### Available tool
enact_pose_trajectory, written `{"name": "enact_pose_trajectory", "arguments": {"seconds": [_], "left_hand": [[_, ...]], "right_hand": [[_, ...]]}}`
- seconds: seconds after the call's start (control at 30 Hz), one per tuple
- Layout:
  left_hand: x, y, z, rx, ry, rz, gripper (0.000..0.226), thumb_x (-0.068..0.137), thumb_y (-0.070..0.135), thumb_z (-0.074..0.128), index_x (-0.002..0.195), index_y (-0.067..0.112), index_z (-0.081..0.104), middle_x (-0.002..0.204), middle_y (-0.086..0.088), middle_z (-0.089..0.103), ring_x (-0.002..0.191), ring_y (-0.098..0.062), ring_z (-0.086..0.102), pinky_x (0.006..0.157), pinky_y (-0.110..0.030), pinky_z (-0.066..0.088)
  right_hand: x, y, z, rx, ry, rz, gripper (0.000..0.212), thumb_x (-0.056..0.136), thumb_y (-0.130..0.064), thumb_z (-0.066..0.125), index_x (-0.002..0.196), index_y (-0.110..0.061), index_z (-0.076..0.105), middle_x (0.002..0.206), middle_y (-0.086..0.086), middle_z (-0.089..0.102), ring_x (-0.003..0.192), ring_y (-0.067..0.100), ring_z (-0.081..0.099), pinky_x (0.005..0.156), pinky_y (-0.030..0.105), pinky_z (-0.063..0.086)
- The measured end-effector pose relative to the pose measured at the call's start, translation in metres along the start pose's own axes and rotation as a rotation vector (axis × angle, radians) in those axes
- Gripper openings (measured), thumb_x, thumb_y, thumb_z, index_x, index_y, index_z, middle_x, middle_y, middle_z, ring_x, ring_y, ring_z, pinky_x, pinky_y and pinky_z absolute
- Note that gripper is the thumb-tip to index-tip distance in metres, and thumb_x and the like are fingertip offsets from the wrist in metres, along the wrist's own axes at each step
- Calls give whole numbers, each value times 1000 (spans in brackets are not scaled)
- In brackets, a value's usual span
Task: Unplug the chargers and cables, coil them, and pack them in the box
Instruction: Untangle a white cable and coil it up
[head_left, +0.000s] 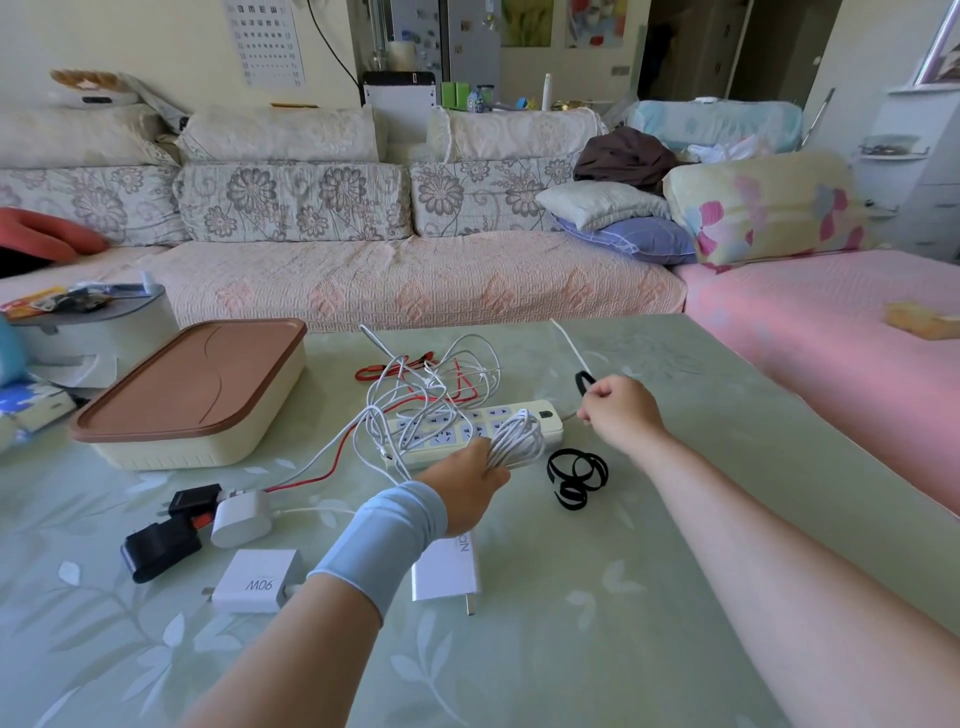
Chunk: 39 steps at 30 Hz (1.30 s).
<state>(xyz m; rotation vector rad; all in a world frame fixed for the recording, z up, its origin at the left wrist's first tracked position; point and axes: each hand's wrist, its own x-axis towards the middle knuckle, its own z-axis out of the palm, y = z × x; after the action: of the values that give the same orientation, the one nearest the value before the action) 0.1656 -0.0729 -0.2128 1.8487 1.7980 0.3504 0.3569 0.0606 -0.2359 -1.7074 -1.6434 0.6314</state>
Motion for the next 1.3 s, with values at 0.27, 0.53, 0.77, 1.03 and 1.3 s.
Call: {"name": "enact_pose_trajectory", "arguments": {"seconds": [0.27, 0.53, 0.77, 1.03, 1.3], "left_hand": [[-8, -6, -3, -442, 62, -39, 17, 101, 21, 41, 108, 7, 46, 83, -3, 51, 63, -18, 49, 59, -24, 44], [-22, -4, -4, -440, 129, 40, 17, 95, 29, 41, 102, 13, 42, 77, -7, 48, 60, -20, 42, 60, -34, 40], [-29, 0, -11, -353, 152, 67, 35, 102, 21, 36, 68, 22, 44, 64, 6, 46, 58, -8, 44, 55, -19, 36], [-29, -7, -16, -903, -2, 74, 35, 77, 47, 54, 84, 12, 52, 76, -7, 47, 53, -14, 39, 47, -23, 28], [-16, -9, -14, -824, 321, -134, 41, 98, 44, 27, 81, 13, 48, 75, -8, 52, 54, -17, 42, 42, -19, 31]], "right_hand": [[-45, -45, -35, 565, -29, -288, 12, 97, -5, 55, 97, -13, 62, 75, -1, 72, 43, 13, 47, 51, 28, 45], [-130, -90, -20, 585, -512, -222, 8, 94, -6, 60, 96, -2, 68, 76, 8, 73, 37, 13, 35, 44, 25, 30], [-138, -90, -11, 515, -323, 0, 19, 84, -16, 75, 82, 2, 69, 63, 10, 70, 34, 15, 31, 40, 18, 23], [-136, -93, -4, 548, -294, 10, 22, 82, -20, 77, 69, -5, 67, 59, 9, 66, 36, 16, 31, 41, 18, 24], [-130, -85, 0, 476, -429, -77, 18, 89, -21, 71, 80, -6, 71, 54, 2, 54, 39, 12, 35, 42, 21, 28]]}}
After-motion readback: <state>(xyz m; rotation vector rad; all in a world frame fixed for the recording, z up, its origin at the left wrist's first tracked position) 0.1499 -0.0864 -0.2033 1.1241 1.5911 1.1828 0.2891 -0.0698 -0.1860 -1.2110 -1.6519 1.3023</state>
